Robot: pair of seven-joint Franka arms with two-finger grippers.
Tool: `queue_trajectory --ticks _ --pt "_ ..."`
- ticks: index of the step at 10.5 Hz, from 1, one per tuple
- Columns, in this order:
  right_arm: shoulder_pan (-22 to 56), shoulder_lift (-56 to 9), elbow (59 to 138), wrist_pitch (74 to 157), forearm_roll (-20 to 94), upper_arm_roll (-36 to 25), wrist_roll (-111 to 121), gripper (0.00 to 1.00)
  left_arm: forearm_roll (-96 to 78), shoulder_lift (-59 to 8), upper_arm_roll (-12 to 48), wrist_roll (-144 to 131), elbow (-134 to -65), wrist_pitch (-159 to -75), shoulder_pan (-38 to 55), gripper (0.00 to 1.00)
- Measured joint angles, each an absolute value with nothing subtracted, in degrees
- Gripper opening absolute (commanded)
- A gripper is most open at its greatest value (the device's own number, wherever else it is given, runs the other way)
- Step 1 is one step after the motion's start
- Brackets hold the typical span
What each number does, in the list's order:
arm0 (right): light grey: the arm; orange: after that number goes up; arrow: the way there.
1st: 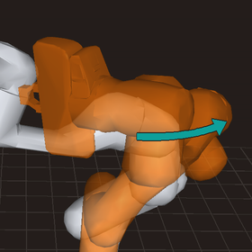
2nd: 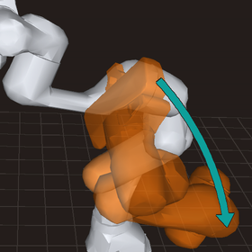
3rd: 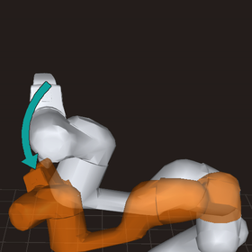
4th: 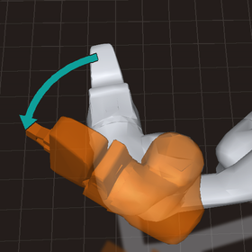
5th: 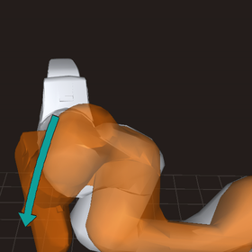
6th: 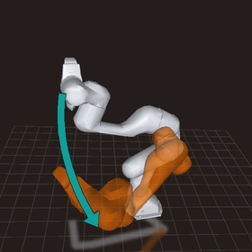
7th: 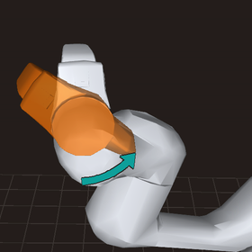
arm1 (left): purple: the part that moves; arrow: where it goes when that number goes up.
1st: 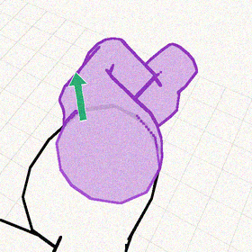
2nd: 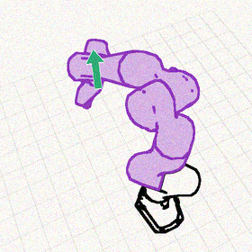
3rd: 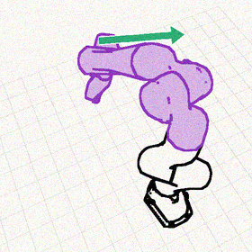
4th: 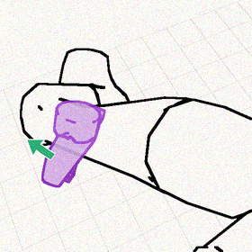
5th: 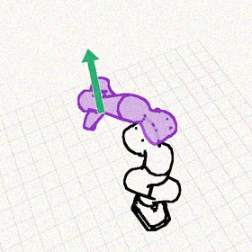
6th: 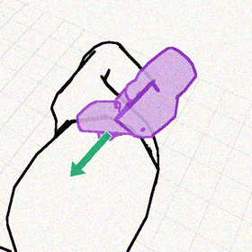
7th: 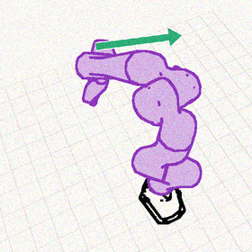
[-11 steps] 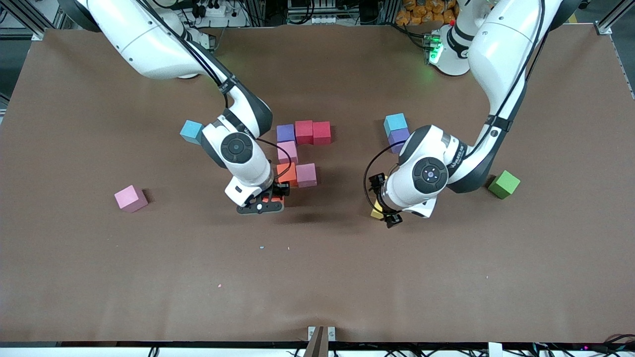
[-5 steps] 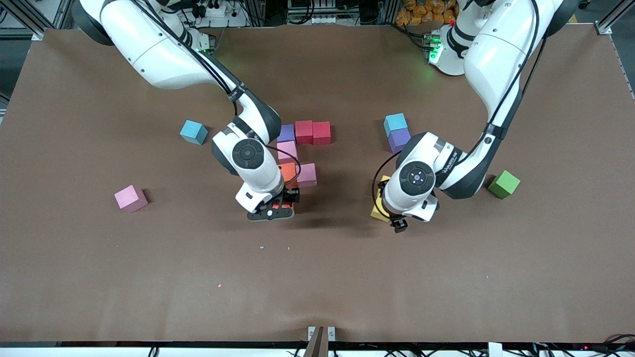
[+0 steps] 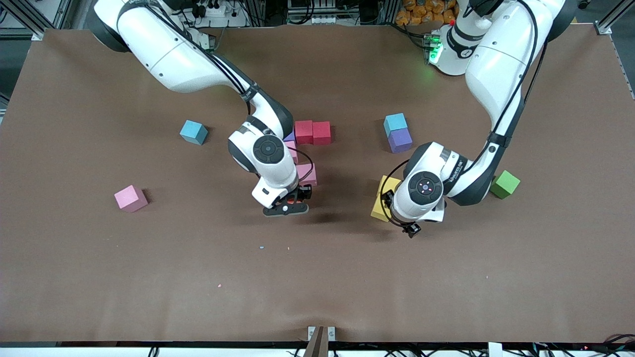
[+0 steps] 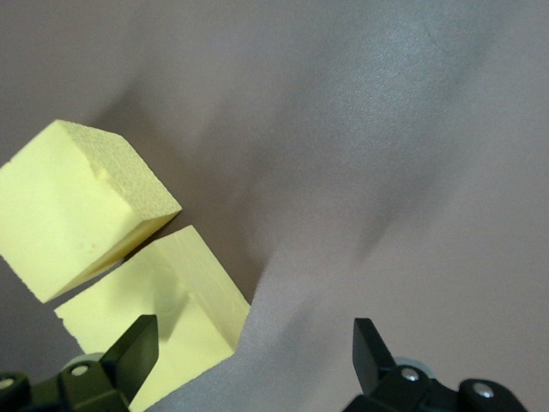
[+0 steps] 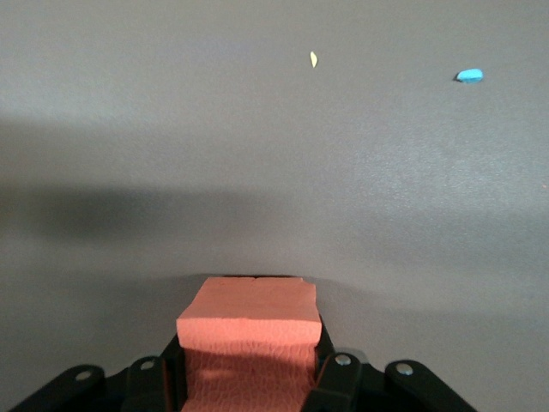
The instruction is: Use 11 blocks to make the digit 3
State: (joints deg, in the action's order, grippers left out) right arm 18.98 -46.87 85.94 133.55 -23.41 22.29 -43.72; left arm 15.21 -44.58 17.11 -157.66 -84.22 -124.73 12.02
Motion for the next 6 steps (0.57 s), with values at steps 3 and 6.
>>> queue_trajectory --ticks 3,6 --pt "19.40 -47.45 85.72 133.44 -25.15 22.30 -43.84 0.00 14.82 -44.81 17.19 -158.56 -82.80 -125.29 12.62 1.00" --pt "19.59 -47.48 85.72 133.30 -25.16 22.47 -43.84 0.00 11.37 -44.89 17.03 -160.74 -82.32 -125.83 14.43 1.00"
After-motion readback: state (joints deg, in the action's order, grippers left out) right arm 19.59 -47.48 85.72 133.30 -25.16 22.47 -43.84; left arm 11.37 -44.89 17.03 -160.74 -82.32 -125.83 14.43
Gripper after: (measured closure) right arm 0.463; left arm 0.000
